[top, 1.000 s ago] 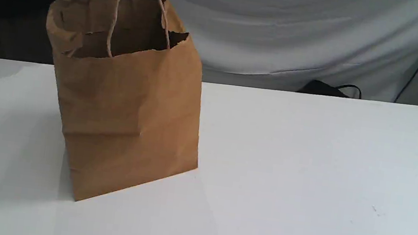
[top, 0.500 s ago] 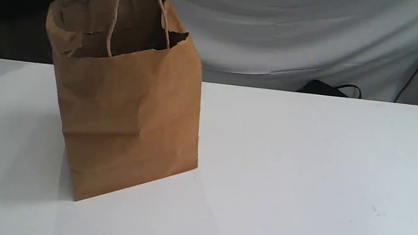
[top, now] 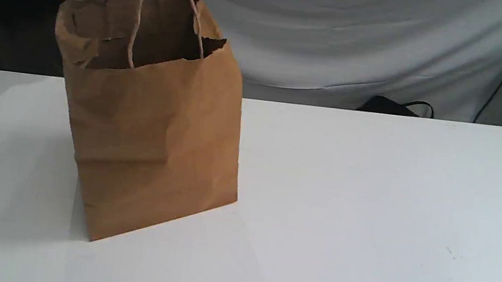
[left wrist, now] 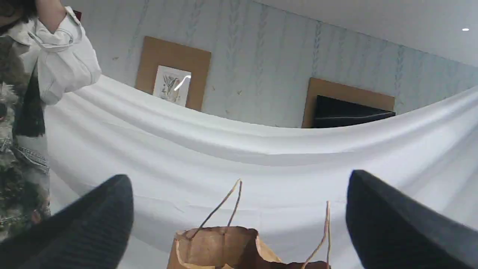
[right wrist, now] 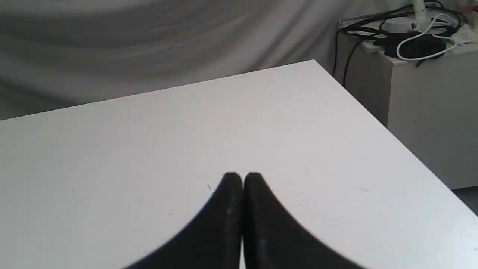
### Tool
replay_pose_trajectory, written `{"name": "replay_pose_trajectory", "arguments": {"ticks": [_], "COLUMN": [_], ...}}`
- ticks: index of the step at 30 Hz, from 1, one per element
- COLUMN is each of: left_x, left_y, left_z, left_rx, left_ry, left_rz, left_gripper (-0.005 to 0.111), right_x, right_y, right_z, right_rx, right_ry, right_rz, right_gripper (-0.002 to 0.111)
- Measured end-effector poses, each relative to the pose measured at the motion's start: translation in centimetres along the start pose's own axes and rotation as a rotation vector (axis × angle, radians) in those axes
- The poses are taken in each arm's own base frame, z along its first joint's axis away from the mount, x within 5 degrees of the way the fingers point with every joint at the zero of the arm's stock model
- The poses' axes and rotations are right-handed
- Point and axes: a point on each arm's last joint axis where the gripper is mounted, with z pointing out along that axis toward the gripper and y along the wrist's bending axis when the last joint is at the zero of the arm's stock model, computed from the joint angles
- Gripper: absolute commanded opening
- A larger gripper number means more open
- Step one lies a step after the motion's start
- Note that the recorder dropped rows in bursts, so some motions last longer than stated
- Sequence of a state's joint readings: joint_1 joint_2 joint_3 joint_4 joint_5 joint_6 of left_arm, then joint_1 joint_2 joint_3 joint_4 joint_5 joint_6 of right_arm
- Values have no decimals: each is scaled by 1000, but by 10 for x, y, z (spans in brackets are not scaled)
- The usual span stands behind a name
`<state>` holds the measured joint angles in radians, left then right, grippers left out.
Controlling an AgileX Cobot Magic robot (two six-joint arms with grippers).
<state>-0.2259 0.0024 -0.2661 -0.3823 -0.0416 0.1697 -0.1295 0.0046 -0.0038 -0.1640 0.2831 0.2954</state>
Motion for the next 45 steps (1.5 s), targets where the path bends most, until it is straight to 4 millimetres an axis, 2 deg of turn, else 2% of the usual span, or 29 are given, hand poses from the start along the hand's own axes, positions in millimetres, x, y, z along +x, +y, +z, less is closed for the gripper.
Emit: {"name": "replay_pose_trajectory", "arguments": {"ticks": [3,6,12,14,20,30,41,43,45], "left_x": [3,17,65,76,78,96,96,96,96], "left_y": [1,3,17,20,20,26,26,27,27], "left_z": [0,0,-4,-6,-7,-12,-12,-12,-12], "left_rx": [-1,-4,-54,-66,-61,-168,-177,-174,-172], "left_ry": [13,63,132,149,159,363,366,366,368], "left_rz": [29,54,52,32,84,134,154,185,211], "left_gripper": [78,78,78,78,78,78,78,74,57], "right_x": [0,0,0,0,0,0,0,0,0], "right_y": [0,0,0,0,0,0,0,0,0], "right_z": [0,0,0,0,0,0,0,0,0], "right_rx": [0,0,0,0,0,0,0,0,0], "right_ry": [0,0,0,0,0,0,0,0,0], "right_rz": [0,0,0,0,0,0,0,0,0], "right_gripper": [0,0,0,0,0,0,0,0,0]}}
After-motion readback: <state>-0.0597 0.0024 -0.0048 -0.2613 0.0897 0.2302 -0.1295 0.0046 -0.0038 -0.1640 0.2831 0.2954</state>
